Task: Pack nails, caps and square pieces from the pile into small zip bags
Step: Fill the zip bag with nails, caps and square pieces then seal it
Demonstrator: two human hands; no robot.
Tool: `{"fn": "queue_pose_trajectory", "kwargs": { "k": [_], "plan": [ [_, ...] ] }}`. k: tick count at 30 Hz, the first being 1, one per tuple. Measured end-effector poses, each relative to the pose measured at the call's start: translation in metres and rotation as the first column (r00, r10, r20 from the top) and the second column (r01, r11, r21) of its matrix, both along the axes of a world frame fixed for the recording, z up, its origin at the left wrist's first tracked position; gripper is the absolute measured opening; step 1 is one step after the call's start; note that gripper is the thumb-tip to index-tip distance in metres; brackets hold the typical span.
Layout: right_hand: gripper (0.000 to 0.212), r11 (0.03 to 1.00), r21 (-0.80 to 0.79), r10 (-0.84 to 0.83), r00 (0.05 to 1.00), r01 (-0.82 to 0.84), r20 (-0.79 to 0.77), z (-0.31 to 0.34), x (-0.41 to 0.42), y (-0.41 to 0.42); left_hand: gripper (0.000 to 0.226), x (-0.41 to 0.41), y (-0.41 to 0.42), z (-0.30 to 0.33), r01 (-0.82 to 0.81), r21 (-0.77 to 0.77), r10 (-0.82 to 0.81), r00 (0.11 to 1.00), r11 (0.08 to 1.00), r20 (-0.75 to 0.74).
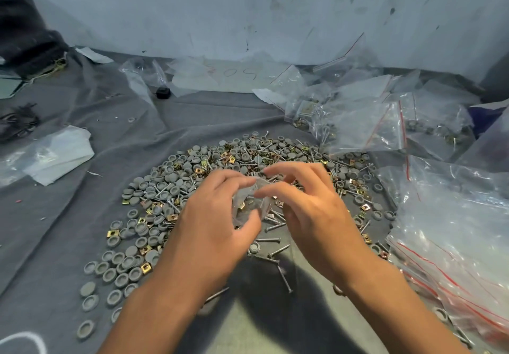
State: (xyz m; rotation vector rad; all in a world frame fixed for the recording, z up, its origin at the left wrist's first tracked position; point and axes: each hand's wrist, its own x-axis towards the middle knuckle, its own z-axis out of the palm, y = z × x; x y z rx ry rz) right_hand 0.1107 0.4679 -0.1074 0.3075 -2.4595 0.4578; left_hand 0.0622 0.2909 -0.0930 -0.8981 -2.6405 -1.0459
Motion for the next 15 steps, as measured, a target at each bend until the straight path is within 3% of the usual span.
{"fn": "queue_pose_trajectory", "kwargs": {
  "k": [3,6,10,12,15],
  "plan": [
    [0.013,0.995,0.085,-0.059,0.998,0.056,0.025,0.002,-0.001,0.009,0.060,0.002,-0.002,0.003,0.072,-0.034,-0.073,0.997,0.997,-0.010],
    [0.014,1.000,-0.019,-0.003,1.000,0.003,-0.015,0.008,-0.003,0.013,0.058,0.001,-0.003,0.005,0.090,-0.036,-0.093,0.992,0.995,-0.081],
    [0.010,0.981,-0.196,-0.007,0.995,-0.013,-0.097,0.020,0.000,0.017,0.029,-0.001,-0.007,0.012,0.029,0.219,0.001,0.991,0.975,-0.136],
    [0.008,0.948,-0.317,-0.045,0.993,0.008,-0.109,0.025,0.003,0.017,0.024,-0.001,-0.008,0.014,-0.001,0.383,0.014,0.999,0.924,-0.031],
    [0.025,0.887,-0.462,-0.002,1.000,-0.010,-0.025,0.030,0.006,0.014,0.024,-0.003,-0.009,0.014,-0.041,0.558,-0.047,0.989,0.829,0.143]
  ]
}}
